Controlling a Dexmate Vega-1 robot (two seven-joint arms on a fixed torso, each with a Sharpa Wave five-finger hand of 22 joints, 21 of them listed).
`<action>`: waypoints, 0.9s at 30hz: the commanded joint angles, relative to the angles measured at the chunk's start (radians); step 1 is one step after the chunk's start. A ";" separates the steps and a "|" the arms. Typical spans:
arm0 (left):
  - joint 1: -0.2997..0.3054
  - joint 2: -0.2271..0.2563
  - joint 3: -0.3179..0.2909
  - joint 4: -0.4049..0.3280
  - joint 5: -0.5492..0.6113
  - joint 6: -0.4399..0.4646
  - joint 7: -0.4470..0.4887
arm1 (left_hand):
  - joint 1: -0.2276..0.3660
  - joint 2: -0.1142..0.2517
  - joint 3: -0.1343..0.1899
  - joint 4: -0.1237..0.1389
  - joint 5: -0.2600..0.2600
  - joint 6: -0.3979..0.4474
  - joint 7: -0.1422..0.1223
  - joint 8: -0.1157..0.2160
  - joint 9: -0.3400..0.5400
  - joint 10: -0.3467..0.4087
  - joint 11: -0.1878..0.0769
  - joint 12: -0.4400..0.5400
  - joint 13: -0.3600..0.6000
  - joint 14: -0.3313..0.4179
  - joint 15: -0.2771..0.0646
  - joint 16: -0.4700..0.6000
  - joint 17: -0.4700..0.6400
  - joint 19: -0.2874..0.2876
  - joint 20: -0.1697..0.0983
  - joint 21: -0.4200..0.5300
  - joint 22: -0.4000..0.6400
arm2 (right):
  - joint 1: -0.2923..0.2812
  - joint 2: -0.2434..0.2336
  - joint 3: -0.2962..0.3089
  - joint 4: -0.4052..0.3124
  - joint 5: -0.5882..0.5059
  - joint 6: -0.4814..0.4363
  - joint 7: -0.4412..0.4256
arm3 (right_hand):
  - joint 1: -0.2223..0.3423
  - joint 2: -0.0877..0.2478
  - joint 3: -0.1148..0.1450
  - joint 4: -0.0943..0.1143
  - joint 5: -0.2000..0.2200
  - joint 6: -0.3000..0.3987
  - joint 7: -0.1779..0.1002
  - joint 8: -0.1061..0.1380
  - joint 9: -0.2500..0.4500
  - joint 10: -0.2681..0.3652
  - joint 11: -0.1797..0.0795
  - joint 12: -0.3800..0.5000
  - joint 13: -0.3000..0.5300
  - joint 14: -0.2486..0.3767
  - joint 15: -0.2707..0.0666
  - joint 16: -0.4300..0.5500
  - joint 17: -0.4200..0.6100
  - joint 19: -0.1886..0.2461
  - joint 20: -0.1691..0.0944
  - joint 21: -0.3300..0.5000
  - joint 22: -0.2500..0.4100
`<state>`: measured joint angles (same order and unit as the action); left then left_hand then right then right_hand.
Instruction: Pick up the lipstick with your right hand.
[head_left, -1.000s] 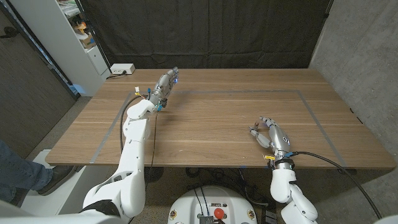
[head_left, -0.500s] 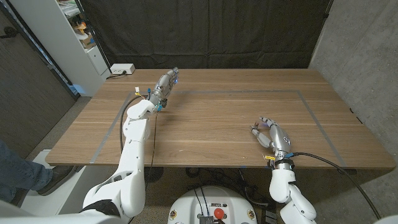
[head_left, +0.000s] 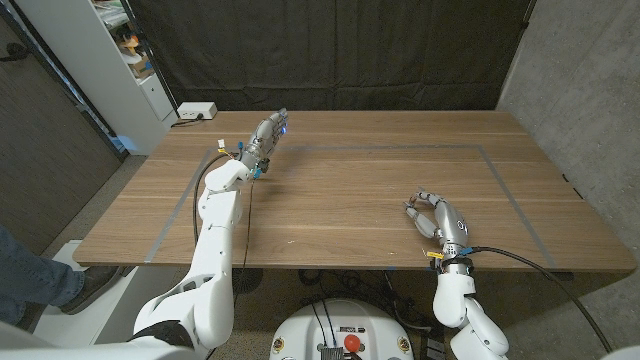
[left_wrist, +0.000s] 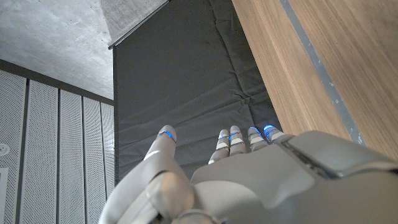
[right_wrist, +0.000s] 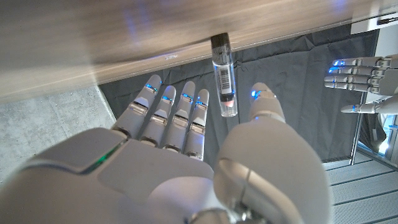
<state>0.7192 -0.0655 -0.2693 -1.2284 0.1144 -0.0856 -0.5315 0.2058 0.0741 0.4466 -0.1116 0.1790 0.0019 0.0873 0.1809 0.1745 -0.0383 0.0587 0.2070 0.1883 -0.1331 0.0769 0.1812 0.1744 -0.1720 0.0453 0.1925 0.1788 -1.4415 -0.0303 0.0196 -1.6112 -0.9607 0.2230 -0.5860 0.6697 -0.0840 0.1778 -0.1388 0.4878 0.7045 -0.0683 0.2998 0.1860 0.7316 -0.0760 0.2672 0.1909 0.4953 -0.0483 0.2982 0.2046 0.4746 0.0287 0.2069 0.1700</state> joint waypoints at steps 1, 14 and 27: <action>0.001 0.001 0.000 -0.004 0.003 0.009 0.002 | 0.002 0.008 -0.001 -0.004 -0.002 0.006 0.004 0.005 0.003 0.003 -0.001 0.004 0.006 -0.006 -0.009 0.004 0.004 -0.029 0.002 0.006 0.003 | 0.010 -0.001 -0.005 0.016 -0.001 -0.011 -0.007 | 0.019 0.005 0.002 0.005 0.005 0.022 -0.009 0.006 0.001 0.017 0.000 0.005 0.000 0.020 -0.035 0.006 0.001 0.009 -0.004 -0.003 0.004; 0.002 0.001 0.000 -0.004 0.009 0.012 0.008 | 0.002 0.009 -0.001 -0.004 -0.002 0.005 0.004 0.005 0.003 0.002 -0.001 0.004 0.006 -0.006 -0.008 0.004 0.004 -0.034 0.003 0.004 0.003 | 0.034 -0.003 -0.009 0.051 0.004 -0.020 -0.028 | 0.056 0.024 0.011 0.001 0.008 0.099 -0.030 0.019 0.000 0.091 -0.014 0.011 0.000 0.073 -0.043 0.012 0.000 0.024 -0.014 -0.002 0.004; 0.016 -0.006 0.002 -0.026 0.010 0.019 0.014 | 0.001 0.008 -0.002 -0.004 -0.002 0.005 0.003 0.005 0.003 -0.001 0.000 0.003 0.006 -0.008 -0.008 0.004 0.004 -0.036 0.004 0.004 0.003 | 0.043 -0.012 -0.007 0.070 0.011 -0.024 -0.036 | 0.118 0.062 0.031 -0.006 0.004 0.205 -0.047 0.038 -0.001 0.182 -0.045 0.020 0.001 0.134 -0.065 0.021 0.004 0.038 -0.025 -0.002 0.004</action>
<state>0.7247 -0.0667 -0.2695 -1.2373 0.1221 -0.0712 -0.5220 0.2058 0.0741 0.4466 -0.1116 0.1790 0.0019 0.0873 0.1809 0.1745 -0.0383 0.0587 0.2070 0.1935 -0.1390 0.0710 0.1812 0.1744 -0.1720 0.0452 0.1925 0.1789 -1.4069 -0.0351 0.0098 -1.5591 -0.9565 0.2066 -0.6160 0.7711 -0.0274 0.1977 -0.1418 0.4920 0.8908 -0.1147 0.3260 0.1862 0.8972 -0.1180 0.2825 0.1910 0.6166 -0.0590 0.3140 0.2055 0.4978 0.0052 0.2030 0.1699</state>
